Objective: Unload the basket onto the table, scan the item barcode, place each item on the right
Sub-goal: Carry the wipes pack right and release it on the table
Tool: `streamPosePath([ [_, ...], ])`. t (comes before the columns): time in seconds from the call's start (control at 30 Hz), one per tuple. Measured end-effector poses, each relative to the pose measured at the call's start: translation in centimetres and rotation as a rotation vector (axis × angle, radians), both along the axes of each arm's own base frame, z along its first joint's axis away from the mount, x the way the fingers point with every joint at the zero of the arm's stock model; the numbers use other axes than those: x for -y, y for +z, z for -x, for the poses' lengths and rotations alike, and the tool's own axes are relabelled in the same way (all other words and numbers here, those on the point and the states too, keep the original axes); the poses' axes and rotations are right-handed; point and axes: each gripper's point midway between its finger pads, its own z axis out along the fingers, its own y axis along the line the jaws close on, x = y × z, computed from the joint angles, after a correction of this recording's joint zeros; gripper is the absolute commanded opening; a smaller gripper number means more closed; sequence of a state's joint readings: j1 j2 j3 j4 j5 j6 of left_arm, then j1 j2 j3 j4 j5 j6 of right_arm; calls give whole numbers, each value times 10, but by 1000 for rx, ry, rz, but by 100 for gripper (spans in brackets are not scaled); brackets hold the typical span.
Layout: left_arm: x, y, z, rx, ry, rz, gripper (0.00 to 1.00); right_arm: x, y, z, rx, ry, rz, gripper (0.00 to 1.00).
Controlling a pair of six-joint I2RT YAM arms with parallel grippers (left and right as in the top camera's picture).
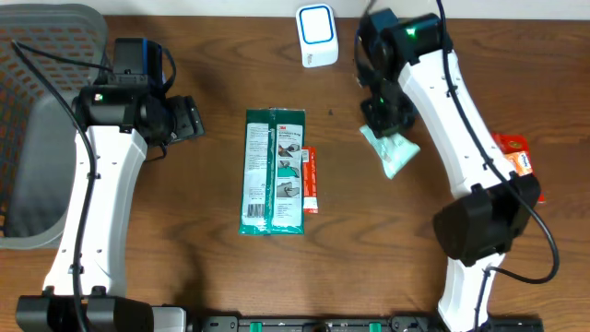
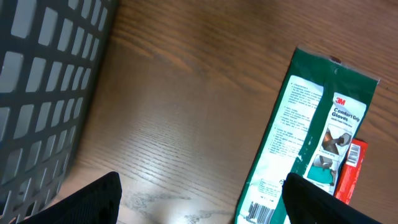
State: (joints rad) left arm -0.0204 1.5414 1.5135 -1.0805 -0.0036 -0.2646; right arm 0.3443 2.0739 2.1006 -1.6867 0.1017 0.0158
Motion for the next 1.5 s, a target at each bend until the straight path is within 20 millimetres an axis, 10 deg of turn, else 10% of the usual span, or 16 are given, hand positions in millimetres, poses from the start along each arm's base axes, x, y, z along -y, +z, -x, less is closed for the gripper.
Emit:
streamPosePath([
  [0.53, 0, 0, 0, 0, 0, 0, 83, 113, -123, 28, -4, -333, 6, 3],
  [0.73, 0, 0, 0, 0, 0, 0, 83, 131, -137, 34, -7, -388, 7, 73],
  [0.9, 0, 0, 0, 0, 0, 0, 83, 142, -137, 34, -5, -420, 6, 80],
  [1.13, 0, 0, 0, 0, 0, 0, 83, 134, -112, 19, 15, -426, -53, 73],
  [1.37, 0, 0, 0, 0, 0, 0, 83, 82, -95, 9, -11, -428, -328, 10],
  [1.5, 0, 0, 0, 1, 0, 0, 83, 61, -96, 13, -37, -401, -378, 6],
])
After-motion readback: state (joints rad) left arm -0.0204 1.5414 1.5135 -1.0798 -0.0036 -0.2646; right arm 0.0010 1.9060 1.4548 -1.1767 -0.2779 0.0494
